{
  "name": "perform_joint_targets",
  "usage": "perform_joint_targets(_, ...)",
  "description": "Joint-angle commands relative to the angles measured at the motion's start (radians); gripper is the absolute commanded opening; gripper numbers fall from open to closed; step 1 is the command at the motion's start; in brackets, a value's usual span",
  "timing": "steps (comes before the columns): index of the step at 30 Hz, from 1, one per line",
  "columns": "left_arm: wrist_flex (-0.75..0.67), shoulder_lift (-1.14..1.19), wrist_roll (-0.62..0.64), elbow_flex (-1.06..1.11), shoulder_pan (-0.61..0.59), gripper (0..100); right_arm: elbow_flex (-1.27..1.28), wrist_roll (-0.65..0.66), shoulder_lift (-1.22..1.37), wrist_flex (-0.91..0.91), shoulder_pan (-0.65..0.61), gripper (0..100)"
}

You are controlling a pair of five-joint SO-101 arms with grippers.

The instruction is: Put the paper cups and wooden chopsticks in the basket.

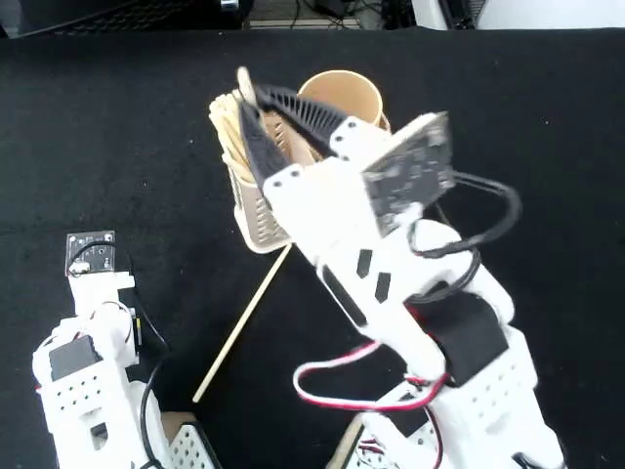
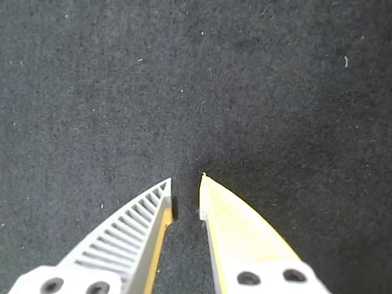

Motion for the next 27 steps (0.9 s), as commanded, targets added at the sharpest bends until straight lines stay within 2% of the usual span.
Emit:
perform_joint_targets(1, -0.018, -0.011, 0.008, -0.002, -0.001, 9, -0.05, -0.031, 0.042, -0.181, 0.017, 1.2)
perform_joint_targets(5, -0.018, -0.011, 0.008, -0.002, -0.001, 9, -0.047, -0.031, 0.125, -0.273, 0.018, 1.2)
perform_joint_targets(15, -0.018, -0.011, 0.008, -0.002, 0.012, 9, 0.021, -0.031, 0.291, -0.275, 0.176, 1.2)
perform_joint_targets(18, -0.018, -0.011, 0.006, 0.013, 0.061, 9, 0.062, 0.002, 0.271, -0.17, 0.173, 5.1)
perform_joint_targets(22, -0.018, -0.011, 0.006, 0.015, 0.074, 9, 0.031, 0.035, 0.216, -0.006, 0.146, 24.1)
perform_joint_targets(23, -0.018, -0.011, 0.006, 0.015, 0.074, 9, 0.018, 0.035, 0.199, 0.011, 0.144, 25.6)
perform_joint_targets(27, -0.012, -0.011, 0.006, 0.01, 0.081, 13, -0.067, 0.043, 0.124, 0.061, 0.15, 20.8)
